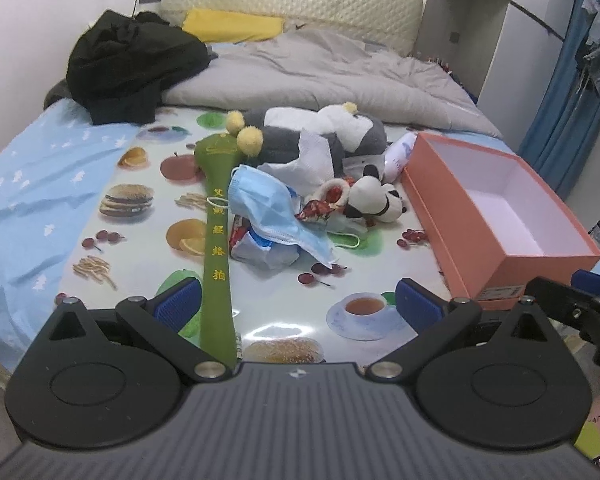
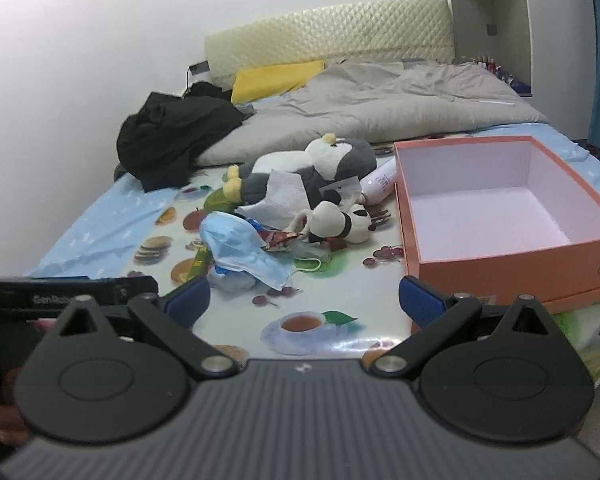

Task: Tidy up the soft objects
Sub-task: 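Reach the right tool to the small panda plush and close on it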

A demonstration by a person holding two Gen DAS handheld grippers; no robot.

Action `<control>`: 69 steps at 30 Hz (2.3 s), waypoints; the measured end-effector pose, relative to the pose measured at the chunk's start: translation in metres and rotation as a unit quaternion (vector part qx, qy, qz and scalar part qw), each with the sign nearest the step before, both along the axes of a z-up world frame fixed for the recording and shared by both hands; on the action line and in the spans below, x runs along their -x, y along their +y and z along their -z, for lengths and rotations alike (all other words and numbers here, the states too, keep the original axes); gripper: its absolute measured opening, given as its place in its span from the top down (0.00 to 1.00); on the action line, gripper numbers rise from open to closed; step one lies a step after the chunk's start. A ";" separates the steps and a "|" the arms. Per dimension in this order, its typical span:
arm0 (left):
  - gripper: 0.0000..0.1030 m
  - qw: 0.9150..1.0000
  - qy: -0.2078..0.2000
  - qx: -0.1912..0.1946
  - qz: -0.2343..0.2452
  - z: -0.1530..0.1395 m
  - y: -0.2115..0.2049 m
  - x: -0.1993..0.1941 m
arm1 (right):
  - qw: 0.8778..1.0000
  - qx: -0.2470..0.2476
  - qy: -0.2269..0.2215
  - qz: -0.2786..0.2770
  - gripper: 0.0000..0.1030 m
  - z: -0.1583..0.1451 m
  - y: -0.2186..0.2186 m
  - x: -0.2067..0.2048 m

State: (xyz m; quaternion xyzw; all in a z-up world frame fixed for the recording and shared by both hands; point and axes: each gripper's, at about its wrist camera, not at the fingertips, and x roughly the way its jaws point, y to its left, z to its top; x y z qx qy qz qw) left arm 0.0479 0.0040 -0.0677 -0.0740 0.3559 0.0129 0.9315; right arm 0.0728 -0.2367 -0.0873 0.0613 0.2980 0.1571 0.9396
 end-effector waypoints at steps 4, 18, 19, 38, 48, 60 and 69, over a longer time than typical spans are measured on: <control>0.00 1.000 0.005 0.014 -0.001 0.015 0.009 -0.028 | 1.000 0.009 0.000 -0.014 0.06 0.010 0.007 -0.022; 0.04 1.000 0.011 0.016 -0.001 0.065 0.028 -0.112 | 0.999 0.018 0.025 -0.028 0.28 0.047 0.039 -0.112; 0.04 1.000 0.015 0.020 -0.004 0.070 0.030 -0.117 | 0.999 0.020 0.027 -0.030 0.29 0.050 0.041 -0.118; 0.20 1.000 0.020 0.012 -0.021 0.118 0.041 -0.196 | 0.997 0.067 0.011 -0.043 0.31 0.097 0.080 -0.242; 0.60 0.999 0.010 0.030 -0.026 0.126 0.044 -0.206 | 0.992 0.119 0.013 -0.049 0.38 0.120 0.093 -0.274; 0.92 0.998 -0.024 0.060 -0.024 0.104 0.045 -0.187 | 0.992 0.116 0.020 -0.045 0.56 0.107 0.089 -0.261; 0.94 0.997 -0.056 0.059 -0.017 0.073 0.031 -0.156 | 0.996 0.086 0.005 -0.033 0.57 0.073 0.070 -0.223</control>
